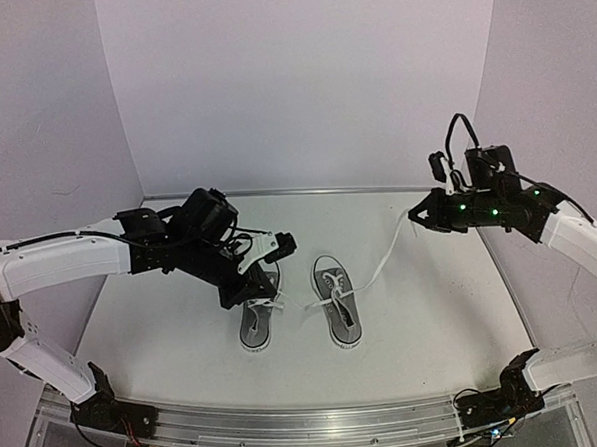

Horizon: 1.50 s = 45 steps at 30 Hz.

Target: Tie the shoes

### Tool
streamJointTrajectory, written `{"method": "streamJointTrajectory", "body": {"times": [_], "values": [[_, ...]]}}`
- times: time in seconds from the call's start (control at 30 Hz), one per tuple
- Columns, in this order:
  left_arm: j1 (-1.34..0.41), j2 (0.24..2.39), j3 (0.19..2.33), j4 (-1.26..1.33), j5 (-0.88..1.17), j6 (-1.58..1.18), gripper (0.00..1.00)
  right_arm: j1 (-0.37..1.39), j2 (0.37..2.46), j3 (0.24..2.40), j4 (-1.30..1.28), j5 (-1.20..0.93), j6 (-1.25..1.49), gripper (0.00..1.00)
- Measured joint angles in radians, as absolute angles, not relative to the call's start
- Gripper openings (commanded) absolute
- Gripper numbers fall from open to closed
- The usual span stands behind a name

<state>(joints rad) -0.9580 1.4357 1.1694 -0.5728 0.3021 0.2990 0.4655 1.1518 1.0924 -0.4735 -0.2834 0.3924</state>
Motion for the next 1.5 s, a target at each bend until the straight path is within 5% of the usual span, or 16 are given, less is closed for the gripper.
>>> {"method": "streamJointTrajectory", "body": {"times": [0.23, 0.73, 0.8, 0.87, 0.93, 1.07, 1.23, 1.5], "values": [[-1.055, 1.423, 1.155, -0.595, 0.291, 0.354, 0.00, 0.552, 1.319, 1.145, -0.321, -0.446, 0.420, 0.00], [-1.158, 1.402, 1.114, -0.611, 0.248, 0.394, 0.00, 0.940, 1.809, 1.364, -0.118, -0.438, 0.482, 0.02], [-1.161, 1.402, 1.101, -0.614, 0.245, 0.394, 0.00, 0.960, 1.849, 1.364, -0.120, -0.435, 0.492, 0.11], [-1.162, 1.402, 1.090, -0.622, 0.241, 0.394, 0.00, 0.965, 1.866, 1.362, -0.123, -0.430, 0.505, 0.37], [-1.163, 1.402, 1.083, -0.628, 0.240, 0.394, 0.00, 0.963, 1.866, 1.358, -0.123, -0.429, 0.515, 0.51], [-1.164, 1.402, 1.082, -0.629, 0.239, 0.397, 0.00, 0.959, 1.860, 1.351, -0.123, -0.435, 0.501, 0.60], [-1.164, 1.402, 1.082, -0.629, 0.239, 0.406, 0.00, 0.937, 1.786, 1.339, -0.212, -0.427, 0.452, 0.61], [-1.165, 1.423, 1.082, -0.629, 0.222, 0.437, 0.00, 0.840, 1.674, 1.394, -0.394, -0.315, 0.251, 0.41]]}}
